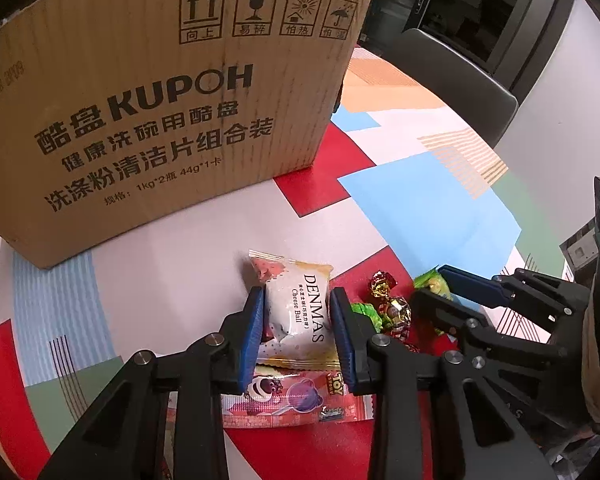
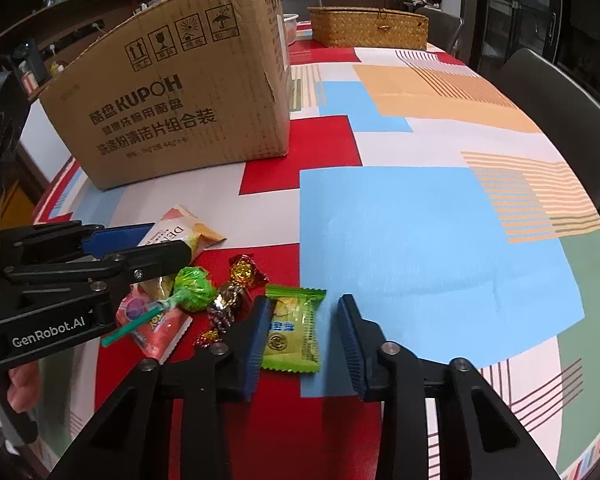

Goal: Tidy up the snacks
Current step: 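Grasp DENMAS cheese ball bag with left tool while right tool grasps green candy, then lift both snacks over the box and open both tools to drop them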

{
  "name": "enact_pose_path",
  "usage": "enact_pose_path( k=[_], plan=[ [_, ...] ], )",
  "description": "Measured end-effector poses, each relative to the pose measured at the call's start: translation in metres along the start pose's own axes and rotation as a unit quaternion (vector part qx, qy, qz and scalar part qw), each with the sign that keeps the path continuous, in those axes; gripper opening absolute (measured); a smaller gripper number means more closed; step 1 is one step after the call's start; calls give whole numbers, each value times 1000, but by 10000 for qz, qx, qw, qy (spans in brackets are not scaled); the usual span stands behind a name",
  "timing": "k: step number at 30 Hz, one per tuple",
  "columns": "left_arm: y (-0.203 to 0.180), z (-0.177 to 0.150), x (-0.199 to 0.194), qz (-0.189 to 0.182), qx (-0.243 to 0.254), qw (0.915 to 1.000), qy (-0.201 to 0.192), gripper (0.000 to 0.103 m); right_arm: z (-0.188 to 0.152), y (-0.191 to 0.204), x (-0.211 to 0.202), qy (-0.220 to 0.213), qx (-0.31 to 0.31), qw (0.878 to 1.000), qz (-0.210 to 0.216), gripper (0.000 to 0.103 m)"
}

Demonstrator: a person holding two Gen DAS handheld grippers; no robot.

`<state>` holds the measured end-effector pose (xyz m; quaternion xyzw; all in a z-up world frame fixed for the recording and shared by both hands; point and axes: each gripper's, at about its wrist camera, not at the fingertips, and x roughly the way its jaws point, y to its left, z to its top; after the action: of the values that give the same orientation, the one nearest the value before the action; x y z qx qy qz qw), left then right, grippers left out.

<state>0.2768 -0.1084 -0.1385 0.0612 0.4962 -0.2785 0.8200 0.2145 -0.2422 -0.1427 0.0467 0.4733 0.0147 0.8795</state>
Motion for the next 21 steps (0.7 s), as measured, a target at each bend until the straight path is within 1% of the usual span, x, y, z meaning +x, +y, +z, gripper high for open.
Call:
enact_pose_path(
  k=[2, 6, 11, 21],
  plan=[
    [-1, 0, -1, 48, 35, 10000, -11, 30, 0, -1, 0, -3, -6, 10000, -19, 25],
    [-9, 1, -2, 146, 97, 9998, -72, 29, 1, -6, -1, 15, 115, 9999, 98, 24],
    [-12, 1, -15, 251, 131, 9993, -244, 29, 1, -7, -5, 1, 145, 9998, 169, 24],
    [-18, -5, -54, 331, 136, 9974, -623, 29, 10, 3, -34, -344, 25, 9990, 284, 24]
  ],
)
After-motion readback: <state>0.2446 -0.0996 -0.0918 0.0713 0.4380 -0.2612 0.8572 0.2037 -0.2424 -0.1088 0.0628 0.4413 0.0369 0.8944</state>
